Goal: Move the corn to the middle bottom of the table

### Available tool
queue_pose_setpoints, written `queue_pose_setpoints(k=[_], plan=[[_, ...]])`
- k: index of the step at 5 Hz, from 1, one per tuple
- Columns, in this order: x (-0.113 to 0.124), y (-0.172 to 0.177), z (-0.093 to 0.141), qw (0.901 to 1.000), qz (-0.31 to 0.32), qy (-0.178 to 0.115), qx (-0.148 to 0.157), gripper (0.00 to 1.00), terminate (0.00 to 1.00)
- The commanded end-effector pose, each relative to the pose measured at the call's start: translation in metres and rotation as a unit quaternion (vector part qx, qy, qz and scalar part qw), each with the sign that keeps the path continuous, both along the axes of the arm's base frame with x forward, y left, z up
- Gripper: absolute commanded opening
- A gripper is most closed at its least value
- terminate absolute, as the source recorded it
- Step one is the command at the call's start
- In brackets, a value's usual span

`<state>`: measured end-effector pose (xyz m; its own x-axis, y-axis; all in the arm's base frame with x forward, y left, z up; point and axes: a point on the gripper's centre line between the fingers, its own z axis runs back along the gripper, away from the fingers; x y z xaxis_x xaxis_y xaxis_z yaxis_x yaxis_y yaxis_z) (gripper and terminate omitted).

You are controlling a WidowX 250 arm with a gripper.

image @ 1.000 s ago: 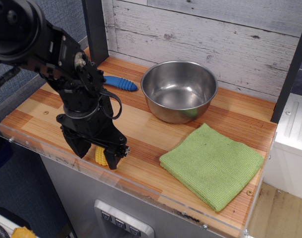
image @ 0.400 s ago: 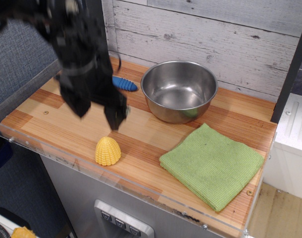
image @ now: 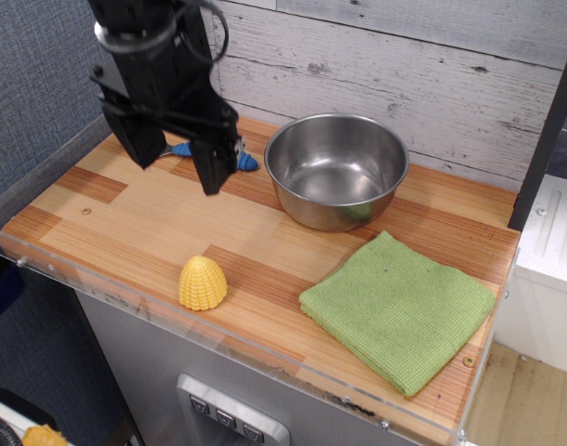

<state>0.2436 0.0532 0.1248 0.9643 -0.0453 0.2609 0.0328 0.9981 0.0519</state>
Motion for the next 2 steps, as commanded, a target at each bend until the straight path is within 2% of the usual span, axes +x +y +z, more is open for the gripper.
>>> queue_pose_setpoints(k=[1,2], plan=[[0.0006,-0.0069,0.0122,0.9998,-0.003,-0.020,0.004,1.00,0.00],[0.0006,-0.0069,0.0122,0.9998,-0.003,-0.020,0.004,1.00,1.00]])
